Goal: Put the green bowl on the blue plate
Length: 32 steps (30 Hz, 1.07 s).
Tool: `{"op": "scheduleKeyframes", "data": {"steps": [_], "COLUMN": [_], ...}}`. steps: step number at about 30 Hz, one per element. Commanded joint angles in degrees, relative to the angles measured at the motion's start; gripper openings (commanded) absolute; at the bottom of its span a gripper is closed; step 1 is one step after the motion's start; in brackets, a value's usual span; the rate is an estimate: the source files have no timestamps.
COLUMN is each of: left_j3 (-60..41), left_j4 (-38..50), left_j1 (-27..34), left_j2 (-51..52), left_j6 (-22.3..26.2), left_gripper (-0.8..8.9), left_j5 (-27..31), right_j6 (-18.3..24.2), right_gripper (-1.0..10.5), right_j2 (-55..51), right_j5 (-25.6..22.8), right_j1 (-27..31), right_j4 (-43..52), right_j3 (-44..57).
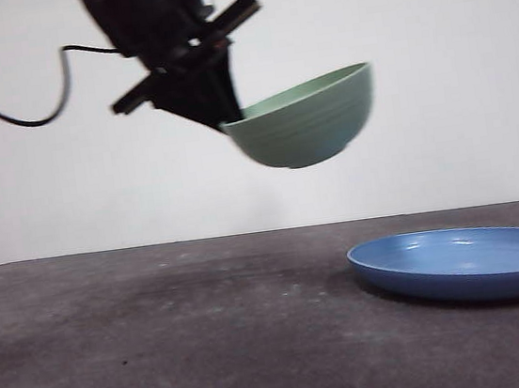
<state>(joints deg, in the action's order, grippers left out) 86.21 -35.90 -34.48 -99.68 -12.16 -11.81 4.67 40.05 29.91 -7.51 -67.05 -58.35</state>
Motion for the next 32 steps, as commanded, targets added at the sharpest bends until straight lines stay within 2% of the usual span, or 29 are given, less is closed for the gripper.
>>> {"op": "scheduleKeyframes", "data": {"steps": [1,12,18,32], "left_j3": [4.3,20.2,27.8,28.9], "left_j4": [0.3,-2.6,-5.6,-5.7], "left_j1": [-2.1,-7.5,-9.2,-10.1], "left_j2": [-4.5,-20.8,-28.7,-33.2], "left_j6": [-1.7,-2.2,-2.0,-1.7], "left_gripper": [0.15,0.15,0.15,0.15], "left_j5": [0.0,0.1,2.0,3.7], "right_j6": [-0.2,-0.3,-1.0,-1.0], "right_gripper": [4.3,4.3,4.3,4.3], "right_j2": [0.3,0.3,0.3,0.3], "right_j5": [0.1,0.1,0.1,0.1], "right_j1": [-0.2,-0.2,-0.2,-0.2], "right_j4": [0.5,0.5,0.5,0.6], "right_j3": [-1.1,-1.1,-1.1,-1.1]}}
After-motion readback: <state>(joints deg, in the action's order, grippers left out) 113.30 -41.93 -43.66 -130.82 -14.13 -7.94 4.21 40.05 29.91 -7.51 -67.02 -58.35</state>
